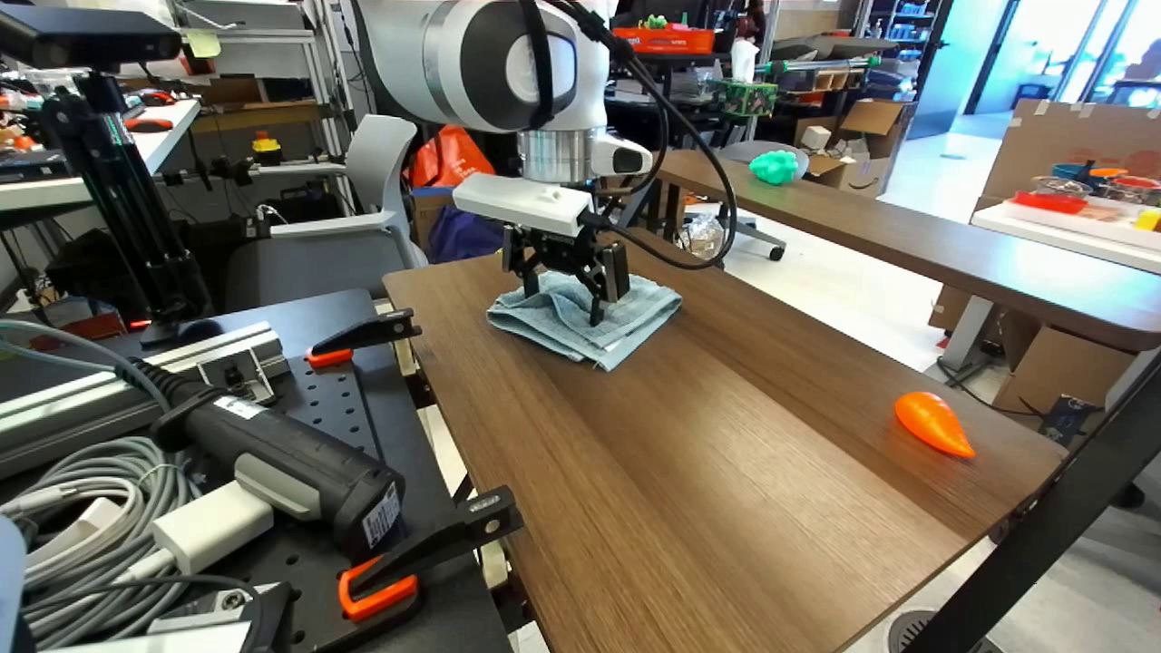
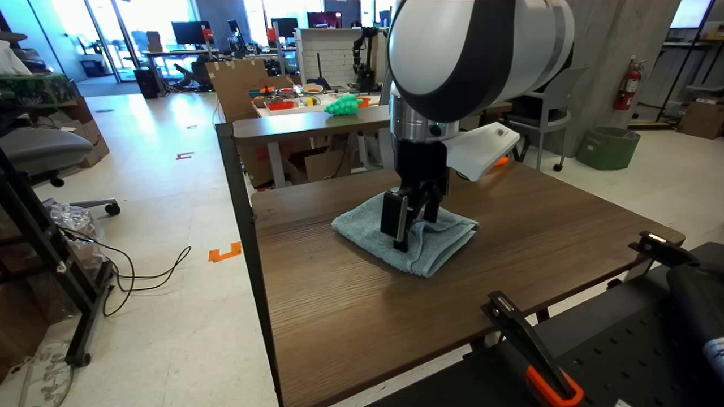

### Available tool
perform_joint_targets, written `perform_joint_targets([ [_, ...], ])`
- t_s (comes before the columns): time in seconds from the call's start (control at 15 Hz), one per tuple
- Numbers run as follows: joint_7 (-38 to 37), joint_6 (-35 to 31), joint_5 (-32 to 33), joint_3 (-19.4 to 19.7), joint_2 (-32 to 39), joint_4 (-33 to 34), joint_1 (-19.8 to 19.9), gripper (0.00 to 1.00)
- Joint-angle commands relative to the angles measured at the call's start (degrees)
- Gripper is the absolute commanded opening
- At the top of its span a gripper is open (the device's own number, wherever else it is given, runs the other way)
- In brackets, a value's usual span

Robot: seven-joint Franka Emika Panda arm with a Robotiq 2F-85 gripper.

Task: Use the blue towel to wipe the tabletop

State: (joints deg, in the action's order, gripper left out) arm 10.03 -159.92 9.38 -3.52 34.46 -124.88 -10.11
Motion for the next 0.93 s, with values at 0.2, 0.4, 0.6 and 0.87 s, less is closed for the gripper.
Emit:
perform_joint_targets([
  [0.2, -1.73, -2.82, -0.22, -1.95, -0.97, 1.74, 0.39, 1.00],
  [0.4, -1.44, -1.84, 0.46, -1.23, -0.08, 2.09, 0.46, 1.00],
  [0.6, -1.63, -1.74, 1.33, -0.27, 0.72, 2.14, -0.18, 1.00],
  [0.87, -2.92, -0.75, 1.39, 0.24, 5.94, 6.76, -1.35, 1.00],
])
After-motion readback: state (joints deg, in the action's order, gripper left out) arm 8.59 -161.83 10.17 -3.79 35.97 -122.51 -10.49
